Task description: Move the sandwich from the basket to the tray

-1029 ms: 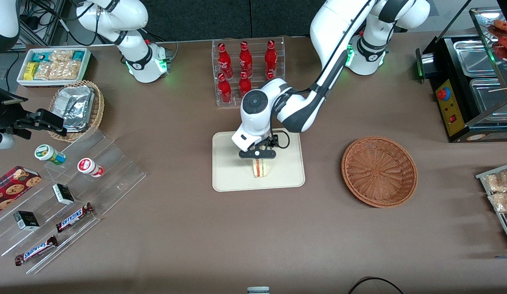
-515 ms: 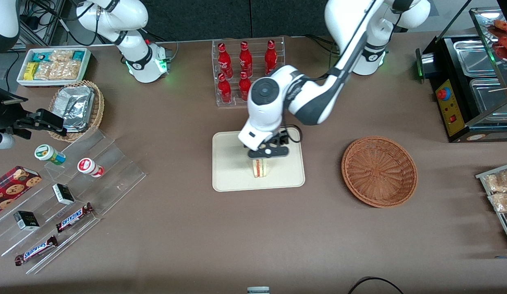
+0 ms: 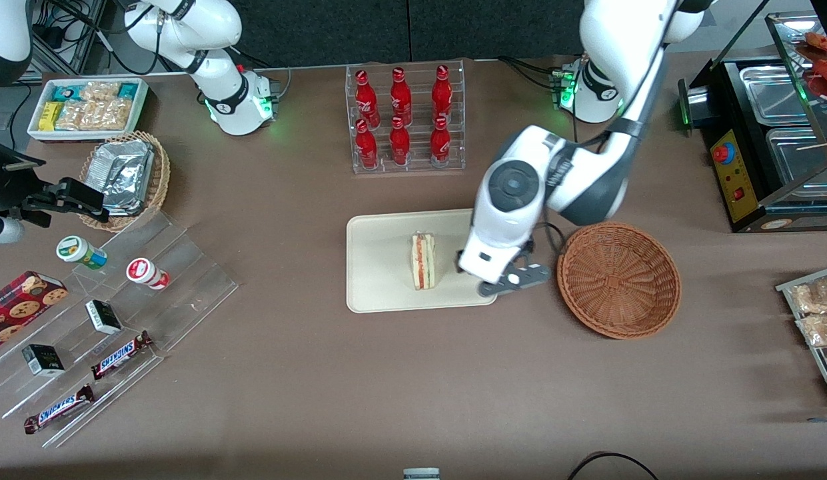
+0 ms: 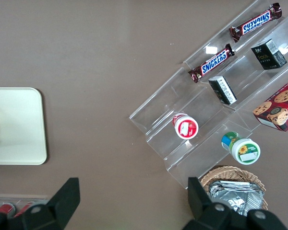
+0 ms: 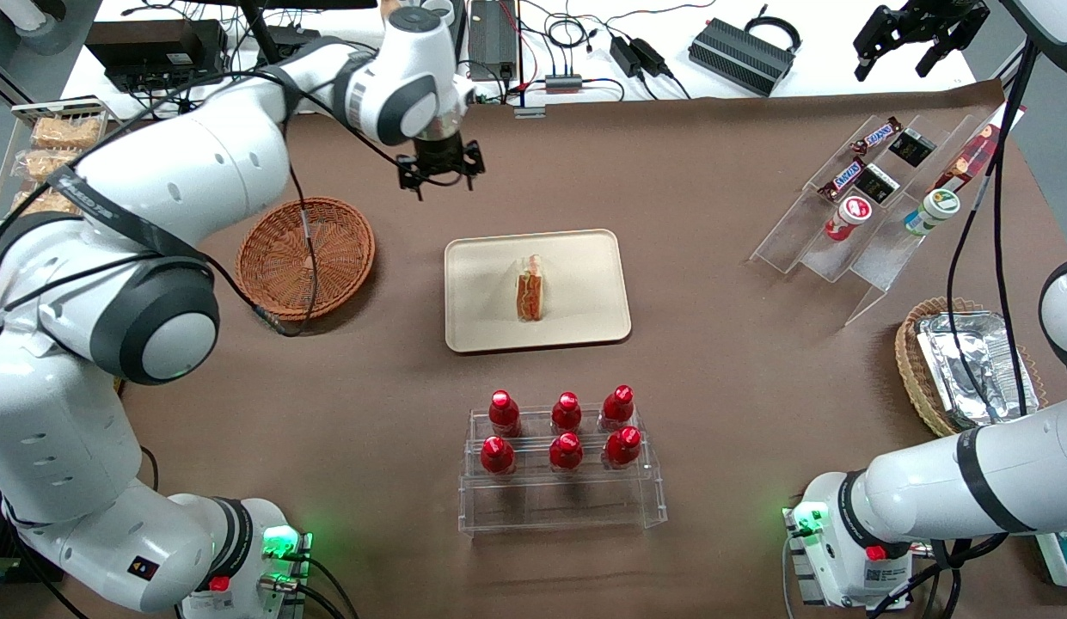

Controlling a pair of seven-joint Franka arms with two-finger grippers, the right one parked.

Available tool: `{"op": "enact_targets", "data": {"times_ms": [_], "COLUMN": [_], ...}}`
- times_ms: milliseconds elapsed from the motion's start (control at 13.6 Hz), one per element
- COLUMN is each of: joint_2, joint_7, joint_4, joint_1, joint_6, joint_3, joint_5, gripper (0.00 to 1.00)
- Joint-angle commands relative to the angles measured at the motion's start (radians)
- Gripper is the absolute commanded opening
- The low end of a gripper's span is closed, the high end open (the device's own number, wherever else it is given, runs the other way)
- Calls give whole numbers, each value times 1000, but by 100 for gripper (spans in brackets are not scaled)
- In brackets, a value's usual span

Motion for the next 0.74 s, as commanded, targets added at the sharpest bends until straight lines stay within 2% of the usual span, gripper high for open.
{"op": "enact_targets", "data": {"times_ms": [0, 294, 515, 662], "joint_2": [-57, -100, -205, -255], "joint_7": [107, 225, 334, 455], "joint_4": [-30, -44, -119, -121], "joint_1": [84, 166, 253, 307], "joint_6": [-67, -126, -150, -251], "joint_3": [-11, -9, -12, -17], "joint_5": [-5, -6, -32, -29], "gripper": [100, 100, 100, 100]}}
